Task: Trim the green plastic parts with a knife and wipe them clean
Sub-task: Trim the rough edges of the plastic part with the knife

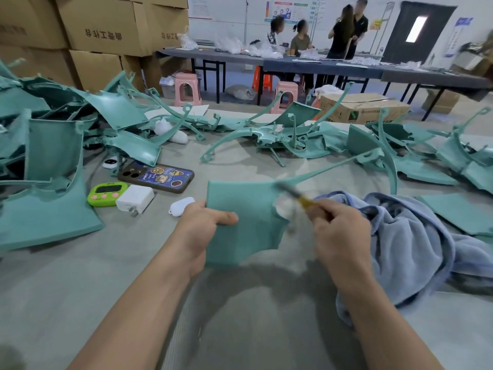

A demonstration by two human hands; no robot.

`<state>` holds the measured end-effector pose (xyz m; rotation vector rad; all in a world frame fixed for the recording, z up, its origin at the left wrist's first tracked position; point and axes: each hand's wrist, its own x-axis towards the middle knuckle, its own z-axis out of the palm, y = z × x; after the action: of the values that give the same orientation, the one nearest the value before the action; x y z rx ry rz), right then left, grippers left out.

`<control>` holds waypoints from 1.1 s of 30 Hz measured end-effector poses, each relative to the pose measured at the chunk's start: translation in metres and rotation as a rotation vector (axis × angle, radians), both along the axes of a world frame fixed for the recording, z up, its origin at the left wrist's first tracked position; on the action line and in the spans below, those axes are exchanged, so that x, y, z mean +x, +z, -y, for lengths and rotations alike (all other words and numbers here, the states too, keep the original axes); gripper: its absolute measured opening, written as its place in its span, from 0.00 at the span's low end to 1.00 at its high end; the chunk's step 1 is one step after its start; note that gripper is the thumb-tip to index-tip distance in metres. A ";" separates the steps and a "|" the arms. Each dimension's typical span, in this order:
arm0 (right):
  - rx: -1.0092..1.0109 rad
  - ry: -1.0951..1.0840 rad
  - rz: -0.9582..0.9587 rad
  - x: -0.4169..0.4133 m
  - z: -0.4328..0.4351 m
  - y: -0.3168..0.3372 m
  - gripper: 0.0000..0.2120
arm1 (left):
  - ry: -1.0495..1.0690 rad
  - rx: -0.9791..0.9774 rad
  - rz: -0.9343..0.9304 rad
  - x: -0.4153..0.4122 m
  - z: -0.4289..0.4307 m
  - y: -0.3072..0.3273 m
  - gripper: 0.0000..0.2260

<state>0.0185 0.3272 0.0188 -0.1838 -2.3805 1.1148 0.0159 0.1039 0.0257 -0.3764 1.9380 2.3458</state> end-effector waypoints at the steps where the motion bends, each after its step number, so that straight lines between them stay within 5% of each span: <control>1: -0.068 -0.055 -0.049 -0.001 -0.003 0.002 0.11 | 0.021 -0.029 -0.015 -0.001 0.000 -0.001 0.11; 6: -0.138 0.083 -0.186 0.011 0.004 0.007 0.11 | 0.280 -0.315 -0.428 -0.002 -0.006 -0.007 0.08; 10: -0.184 0.274 -0.158 0.022 0.032 0.011 0.11 | 0.205 -0.699 -0.759 0.007 -0.013 -0.012 0.11; 13: -0.144 0.360 -0.089 0.024 0.040 0.010 0.11 | 0.196 -0.779 -0.836 0.010 -0.015 -0.011 0.15; 19: -0.172 -0.032 0.012 0.004 0.004 0.006 0.13 | 0.205 -0.801 -0.831 0.011 -0.008 -0.012 0.16; 24: -0.412 0.454 -0.100 0.015 0.027 0.009 0.10 | 0.179 -0.914 -0.949 0.009 -0.013 -0.013 0.20; 27: -0.484 0.206 0.043 0.000 0.016 0.003 0.09 | 0.182 -0.870 -0.943 0.010 -0.008 -0.014 0.21; 30: -0.292 -0.252 0.259 -0.015 -0.015 -0.001 0.17 | 0.169 -0.859 -0.960 0.013 -0.005 -0.011 0.21; 33: -0.451 -0.141 0.015 -0.012 -0.007 0.002 0.14 | 0.176 -0.857 -0.955 0.011 -0.008 -0.012 0.20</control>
<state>0.0069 0.3346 0.0208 -0.5062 -2.0574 1.5666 0.0265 0.1120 0.0139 0.7310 3.3980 1.7312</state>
